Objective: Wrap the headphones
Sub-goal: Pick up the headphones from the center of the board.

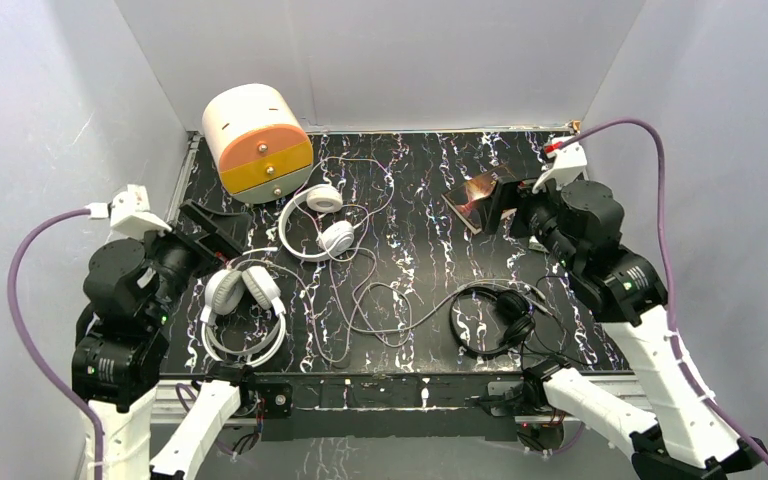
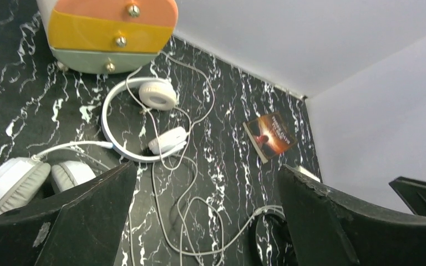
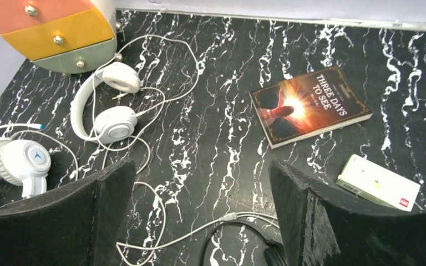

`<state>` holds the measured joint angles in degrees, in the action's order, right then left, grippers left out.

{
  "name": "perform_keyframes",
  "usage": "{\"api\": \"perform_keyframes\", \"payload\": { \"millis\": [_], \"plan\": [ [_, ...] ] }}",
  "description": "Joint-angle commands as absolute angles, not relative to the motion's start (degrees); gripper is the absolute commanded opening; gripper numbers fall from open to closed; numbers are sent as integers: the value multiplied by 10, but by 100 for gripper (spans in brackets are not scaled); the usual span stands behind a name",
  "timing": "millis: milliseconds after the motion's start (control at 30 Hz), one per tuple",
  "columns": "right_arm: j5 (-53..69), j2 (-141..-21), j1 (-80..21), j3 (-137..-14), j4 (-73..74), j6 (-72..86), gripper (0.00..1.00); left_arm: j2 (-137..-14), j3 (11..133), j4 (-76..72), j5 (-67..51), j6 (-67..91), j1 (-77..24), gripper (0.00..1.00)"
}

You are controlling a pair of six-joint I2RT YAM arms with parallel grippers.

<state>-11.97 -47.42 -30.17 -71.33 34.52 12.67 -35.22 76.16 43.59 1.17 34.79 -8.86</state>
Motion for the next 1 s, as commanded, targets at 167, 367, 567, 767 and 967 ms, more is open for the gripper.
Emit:
{"api": "perform_keyframes", "payload": {
  "millis": [167, 367, 567, 767, 967],
  "plan": [
    [-55, -510, -272, -685, 284, 157, 99, -410, 767, 495, -96, 332, -68, 98],
    [5, -544, -267, -658, 257, 156, 99, -407, 737, 520, -111, 332, -65, 98],
    [153, -601, -270, -619, 181, 176, 99, -408, 674, 573, -102, 335, -63, 98],
    [204, -651, -337, -569, 108, 199, 99, -435, 576, 571, -135, 385, -62, 98],
    [207, -717, -449, -556, 57, 210, 99, -429, 458, 530, -62, 498, -62, 98]
  ]
}}
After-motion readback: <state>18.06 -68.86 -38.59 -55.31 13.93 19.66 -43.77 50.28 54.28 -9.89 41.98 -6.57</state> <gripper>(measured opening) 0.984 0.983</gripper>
